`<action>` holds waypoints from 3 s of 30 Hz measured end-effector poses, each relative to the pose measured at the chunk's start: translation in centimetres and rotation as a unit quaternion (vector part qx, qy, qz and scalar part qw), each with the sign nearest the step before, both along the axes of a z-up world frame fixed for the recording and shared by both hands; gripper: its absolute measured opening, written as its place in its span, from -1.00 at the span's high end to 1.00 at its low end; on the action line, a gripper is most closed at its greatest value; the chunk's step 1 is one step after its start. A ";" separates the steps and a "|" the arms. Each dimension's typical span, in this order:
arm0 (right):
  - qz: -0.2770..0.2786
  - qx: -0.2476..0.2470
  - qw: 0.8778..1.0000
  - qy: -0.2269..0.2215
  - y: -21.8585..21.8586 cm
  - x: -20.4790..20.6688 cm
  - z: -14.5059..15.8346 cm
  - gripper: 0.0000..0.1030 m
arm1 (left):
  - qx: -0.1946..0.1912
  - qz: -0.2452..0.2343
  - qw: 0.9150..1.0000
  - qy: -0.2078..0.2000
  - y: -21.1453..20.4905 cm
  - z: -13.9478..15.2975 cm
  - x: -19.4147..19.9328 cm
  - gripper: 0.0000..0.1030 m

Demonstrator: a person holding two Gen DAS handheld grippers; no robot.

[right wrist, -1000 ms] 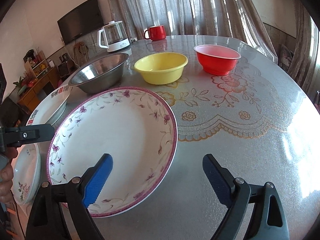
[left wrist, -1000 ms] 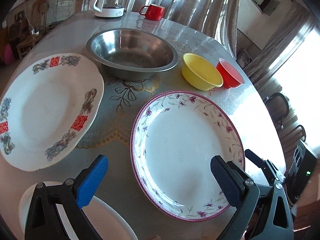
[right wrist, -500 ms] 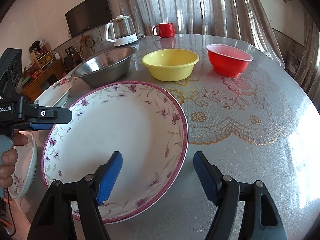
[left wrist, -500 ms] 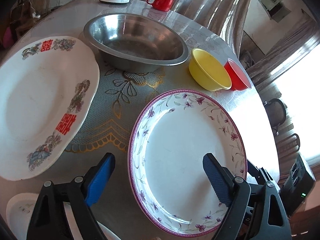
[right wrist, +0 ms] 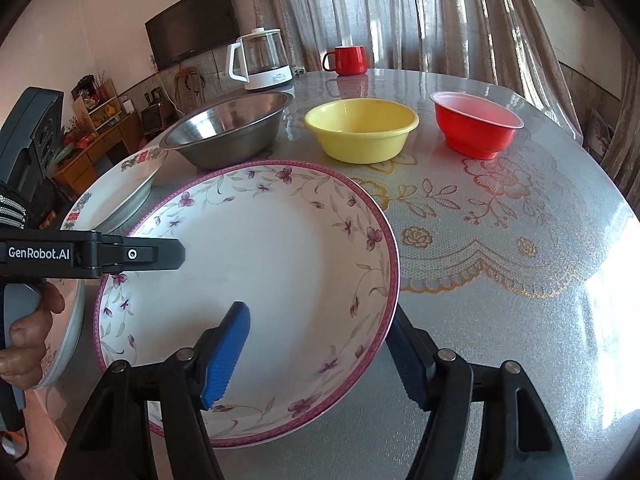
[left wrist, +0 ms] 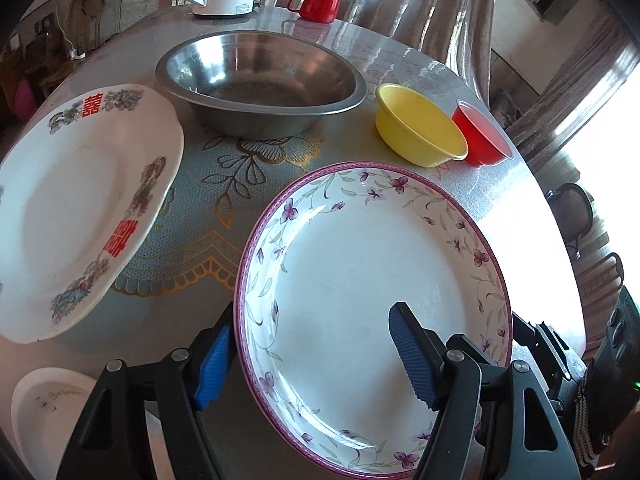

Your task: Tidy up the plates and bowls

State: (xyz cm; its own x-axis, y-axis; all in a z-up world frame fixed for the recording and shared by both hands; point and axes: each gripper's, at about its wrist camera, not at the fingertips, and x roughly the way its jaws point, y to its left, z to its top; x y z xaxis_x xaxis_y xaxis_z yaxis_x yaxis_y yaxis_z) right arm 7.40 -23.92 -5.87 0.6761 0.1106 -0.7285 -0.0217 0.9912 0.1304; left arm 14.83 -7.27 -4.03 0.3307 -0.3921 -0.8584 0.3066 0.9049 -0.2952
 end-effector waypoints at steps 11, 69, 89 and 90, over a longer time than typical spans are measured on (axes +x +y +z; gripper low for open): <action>-0.019 0.019 1.000 0.005 -2.5 -0.9 0.2 -0.34 | -0.007 -0.037 0.999 -0.003 -2.3 0.3 -1.8 -0.43; 0.031 0.051 0.998 -0.023 4.1 1.9 5.2 -0.58 | 0.016 0.141 0.977 -0.157 12.7 5.7 -4.6 -0.99; 0.132 0.138 0.979 0.067 15.3 12.4 2.1 -0.58 | 0.068 0.227 0.964 -0.120 24.3 2.4 1.9 -0.99; 0.134 0.135 0.979 0.069 15.5 12.8 2.0 -0.58 | 0.063 0.225 0.966 -0.112 24.5 2.2 2.2 -0.99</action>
